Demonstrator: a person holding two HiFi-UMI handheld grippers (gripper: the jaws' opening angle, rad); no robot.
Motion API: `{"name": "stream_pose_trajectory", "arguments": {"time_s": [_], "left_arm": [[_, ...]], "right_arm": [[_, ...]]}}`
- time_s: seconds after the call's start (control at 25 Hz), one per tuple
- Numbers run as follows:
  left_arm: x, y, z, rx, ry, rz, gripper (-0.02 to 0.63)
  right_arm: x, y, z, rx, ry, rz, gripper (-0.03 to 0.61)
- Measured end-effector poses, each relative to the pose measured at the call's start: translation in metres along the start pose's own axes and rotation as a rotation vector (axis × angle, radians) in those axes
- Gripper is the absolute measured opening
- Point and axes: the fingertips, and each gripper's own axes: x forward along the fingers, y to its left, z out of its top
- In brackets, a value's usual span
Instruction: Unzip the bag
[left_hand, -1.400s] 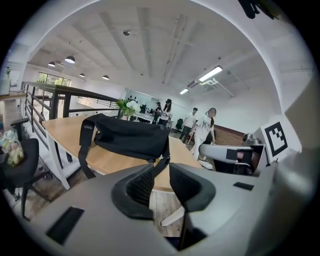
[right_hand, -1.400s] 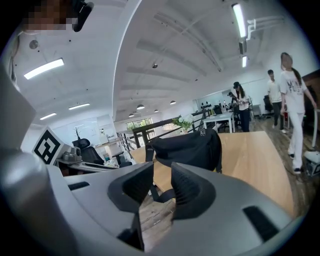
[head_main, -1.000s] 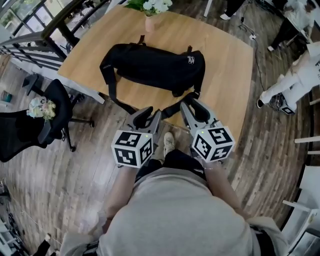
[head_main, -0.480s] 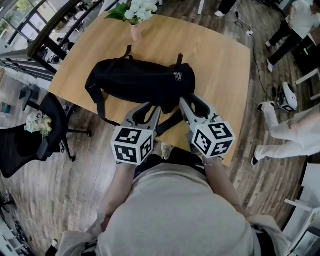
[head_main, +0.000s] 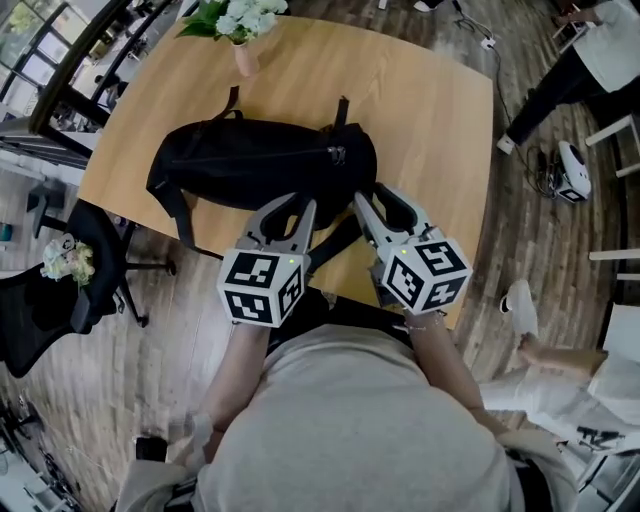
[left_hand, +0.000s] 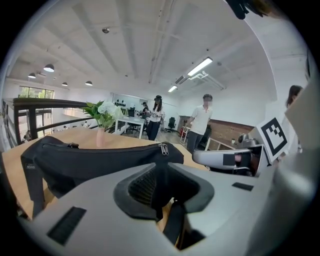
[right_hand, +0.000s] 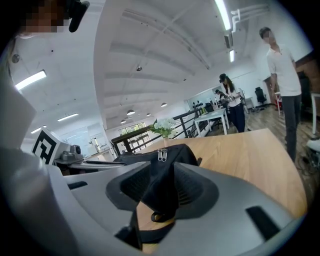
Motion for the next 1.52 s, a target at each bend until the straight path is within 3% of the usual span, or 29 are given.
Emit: {"name": "stream_pose_trajectory", "arguments": {"time_s": [0.2,0.56,0.84,1.0,1.2,1.32,1.52], "left_arm": [[0.013,0.002,0.003,0.026,0.019,-0.022,0.083],[0.032,0.003,0.019,0.159,0.045,-0.101,0.083],[0.046,-0.002,0.030,0.352,0.059,-0.170,0.084],[0.052,-0.005,0.030,0.402,0.074,-0.206,0.084],[0.057,-0.014,0.029,0.436,0.086,-0.261,0.084],[0.061,-0.016,0.029,0.522,0.087,-0.270,0.084],[0.068,-0.023,0.027,0.731,0.096,-0.295,0.115]], "right_arm": [[0.007,-0.006,-0.001,0.024,0.014,-0.014,0.140],[0.022,-0.016,0.000,0.112,0.008,-0.080,0.170],[0.032,-0.022,0.004,0.129,-0.001,-0.129,0.175],[0.037,-0.025,0.001,0.145,0.005,-0.148,0.175],[0.041,-0.027,-0.004,0.165,-0.004,-0.166,0.121],[0.042,-0.025,-0.003,0.183,-0.012,-0.166,0.084],[0.042,-0.026,-0.003,0.202,-0.011,-0.165,0.080]]}}
